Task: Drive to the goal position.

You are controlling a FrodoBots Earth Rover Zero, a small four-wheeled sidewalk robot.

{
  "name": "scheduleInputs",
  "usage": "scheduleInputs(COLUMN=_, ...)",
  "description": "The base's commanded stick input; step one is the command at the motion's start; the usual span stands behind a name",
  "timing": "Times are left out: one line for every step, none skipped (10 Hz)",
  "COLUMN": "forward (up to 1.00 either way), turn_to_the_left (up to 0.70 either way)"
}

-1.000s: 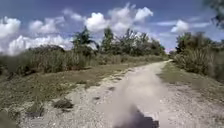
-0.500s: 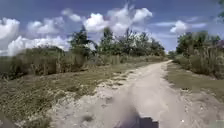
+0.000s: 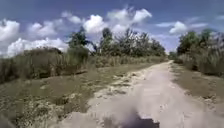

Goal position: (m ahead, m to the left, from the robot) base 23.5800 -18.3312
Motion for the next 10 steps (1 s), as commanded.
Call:
scheduleInputs(forward=0.85, turn_to_the_left=0.00)
scheduleInputs(forward=0.85, turn_to_the_left=-0.28)
scheduleInputs(forward=0.85, turn_to_the_left=-0.34)
scheduleInputs(forward=0.85, turn_to_the_left=-0.34)
scheduleInputs(forward=0.85, turn_to_the_left=-0.34)
scheduleInputs(forward=0.85, turn_to_the_left=-0.34)
scheduleInputs(forward=0.85, turn_to_the_left=-0.34)
scheduleInputs(forward=0.85, turn_to_the_left=-0.11)
scheduleInputs(forward=0.85, turn_to_the_left=0.00)
scheduleInputs(forward=0.85, turn_to_the_left=0.00)
